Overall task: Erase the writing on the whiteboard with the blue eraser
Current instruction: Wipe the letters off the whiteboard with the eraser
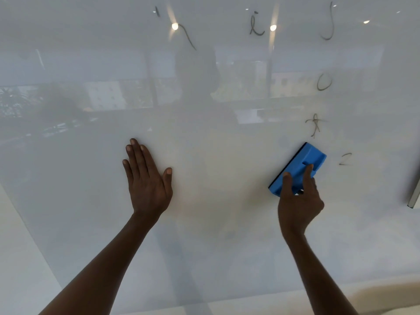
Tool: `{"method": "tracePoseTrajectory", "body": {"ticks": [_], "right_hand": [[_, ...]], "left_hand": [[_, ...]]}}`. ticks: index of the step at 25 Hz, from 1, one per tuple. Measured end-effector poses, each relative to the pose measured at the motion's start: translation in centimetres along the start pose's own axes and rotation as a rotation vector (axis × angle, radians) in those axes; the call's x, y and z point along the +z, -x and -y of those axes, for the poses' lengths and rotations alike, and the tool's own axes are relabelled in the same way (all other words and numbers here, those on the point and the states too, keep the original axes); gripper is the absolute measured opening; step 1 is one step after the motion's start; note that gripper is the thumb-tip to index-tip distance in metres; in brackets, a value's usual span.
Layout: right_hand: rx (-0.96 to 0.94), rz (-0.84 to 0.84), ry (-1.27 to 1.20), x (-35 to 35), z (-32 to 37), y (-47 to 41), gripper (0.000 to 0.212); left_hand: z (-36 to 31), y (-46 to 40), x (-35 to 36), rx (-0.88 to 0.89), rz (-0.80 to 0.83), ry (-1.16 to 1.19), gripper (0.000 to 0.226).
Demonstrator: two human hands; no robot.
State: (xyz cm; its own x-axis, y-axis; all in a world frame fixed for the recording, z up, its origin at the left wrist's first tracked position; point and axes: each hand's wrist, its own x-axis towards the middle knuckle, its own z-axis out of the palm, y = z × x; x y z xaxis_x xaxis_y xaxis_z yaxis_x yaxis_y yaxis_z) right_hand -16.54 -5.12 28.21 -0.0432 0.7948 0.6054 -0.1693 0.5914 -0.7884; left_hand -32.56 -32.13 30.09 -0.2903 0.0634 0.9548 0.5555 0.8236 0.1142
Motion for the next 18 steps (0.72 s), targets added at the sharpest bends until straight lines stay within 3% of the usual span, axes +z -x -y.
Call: {"method": "tracePoseTrajectory", "body": {"ticks": [4, 9, 15, 18], "right_hand": [[-0.119, 0.016, 0.022, 3.0, 3.8, 3.9, 0.056], [-0.429, 0.187, 0.078, 5.7, 7.7, 6.0, 0.053], [-0.863, 0.323, 0.209, 5.2, 7.6, 3.7, 0.039], [-0.995, 0.333, 0.285, 4.3, 7.2, 1.6, 0.039]], "left_hand": [[0.1, 0.1, 0.2, 0.018, -0.014, 0.006, 0.075], [-0.4, 0.1, 0.0, 0.008, -0.010, 0.022, 0.072], [-3.4, 0.2, 0.1, -0.079, 0.012, 0.137, 0.069], [-5.0, -0.1, 0.4, -0.020, 0.045, 0.145, 0.070]]}}
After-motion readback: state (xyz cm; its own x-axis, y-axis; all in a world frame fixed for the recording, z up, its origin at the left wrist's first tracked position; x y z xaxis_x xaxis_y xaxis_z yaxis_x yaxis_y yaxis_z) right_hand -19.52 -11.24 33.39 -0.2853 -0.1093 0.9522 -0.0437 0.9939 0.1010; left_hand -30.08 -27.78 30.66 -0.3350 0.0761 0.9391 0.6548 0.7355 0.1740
